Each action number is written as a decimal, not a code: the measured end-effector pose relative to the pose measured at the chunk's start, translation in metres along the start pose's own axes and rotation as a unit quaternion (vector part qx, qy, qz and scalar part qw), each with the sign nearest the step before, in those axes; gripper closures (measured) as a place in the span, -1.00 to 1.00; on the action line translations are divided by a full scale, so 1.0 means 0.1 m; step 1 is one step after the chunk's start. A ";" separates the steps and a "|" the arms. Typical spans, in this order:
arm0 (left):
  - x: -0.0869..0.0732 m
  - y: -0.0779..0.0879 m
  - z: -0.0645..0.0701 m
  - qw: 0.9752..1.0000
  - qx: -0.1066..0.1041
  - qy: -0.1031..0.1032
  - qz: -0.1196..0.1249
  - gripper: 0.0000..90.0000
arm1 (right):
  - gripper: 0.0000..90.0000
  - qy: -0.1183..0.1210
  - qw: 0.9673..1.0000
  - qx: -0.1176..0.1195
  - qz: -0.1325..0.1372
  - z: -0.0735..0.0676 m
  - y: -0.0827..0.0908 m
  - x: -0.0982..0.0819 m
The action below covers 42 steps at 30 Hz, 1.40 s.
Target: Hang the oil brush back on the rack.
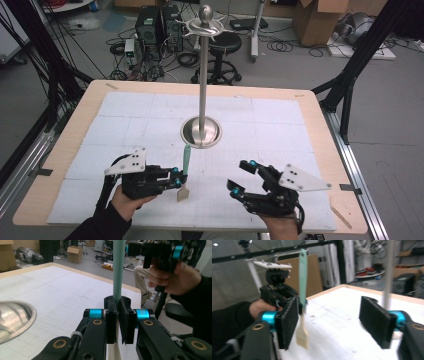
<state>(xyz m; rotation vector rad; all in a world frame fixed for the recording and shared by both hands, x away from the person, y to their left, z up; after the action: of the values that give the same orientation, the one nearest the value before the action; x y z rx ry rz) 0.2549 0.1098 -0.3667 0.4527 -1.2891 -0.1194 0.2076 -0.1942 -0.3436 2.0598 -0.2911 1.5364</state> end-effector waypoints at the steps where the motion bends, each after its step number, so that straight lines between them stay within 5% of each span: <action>1: 0.05 0.00 -0.02 1.000 0.000 0.001 0.000 0.87 | -0.41 -0.003 1.000 -0.007 0.000 0.03 0.03 -0.03; 2: 0.05 0.00 -0.02 1.000 0.000 0.001 0.000 0.87 | -0.41 -0.003 1.000 -0.007 0.000 0.03 0.03 -0.03; 3: 0.15 -0.01 -0.06 1.000 -0.001 0.001 0.000 0.87 | -0.51 -0.001 0.999 -0.045 -0.009 0.13 0.12 -0.11; 5: 0.22 -0.01 -0.09 1.000 0.002 -0.002 -0.002 0.87 | -0.54 -0.001 0.999 -0.053 -0.010 0.16 0.14 -0.13; 7: 0.39 -0.02 -0.14 1.000 0.003 -0.003 0.003 0.87 | -0.60 -0.014 0.996 -0.090 -0.001 0.27 0.21 -0.19; 14: 0.67 -0.04 -0.24 1.000 0.003 -0.008 0.011 0.88 | -0.62 -0.019 0.993 -0.118 0.006 0.39 0.32 -0.28; 28: 1.18 -0.10 -0.43 1.000 0.006 -0.007 0.015 0.88 | -0.62 -0.022 0.993 -0.116 0.001 0.43 0.31 -0.31; 35: 1.54 -0.07 -0.59 0.999 0.018 0.008 0.026 0.88 | -0.62 -0.027 0.993 -0.115 0.005 0.45 0.32 -0.32; 42: 1.73 -0.12 -0.70 0.999 0.022 0.020 0.025 0.88 | -0.62 -0.021 0.994 -0.111 0.004 0.44 0.30 -0.31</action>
<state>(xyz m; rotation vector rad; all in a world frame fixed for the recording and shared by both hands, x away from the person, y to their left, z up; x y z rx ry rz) 0.3722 0.0589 -0.2306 0.4585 -1.2643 -0.0407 0.2192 -0.2473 -0.3725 1.9198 -0.4650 1.3997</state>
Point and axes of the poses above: each handheld gripper's, and its own axes: y roughly backward along the jaws, x roughly out of its top, z roughly to its right, the point moved 3 cm from there along -y, roughly forward along the jaws, and after that the axes turned 13 degrees about -z, right-handed, at the moved point
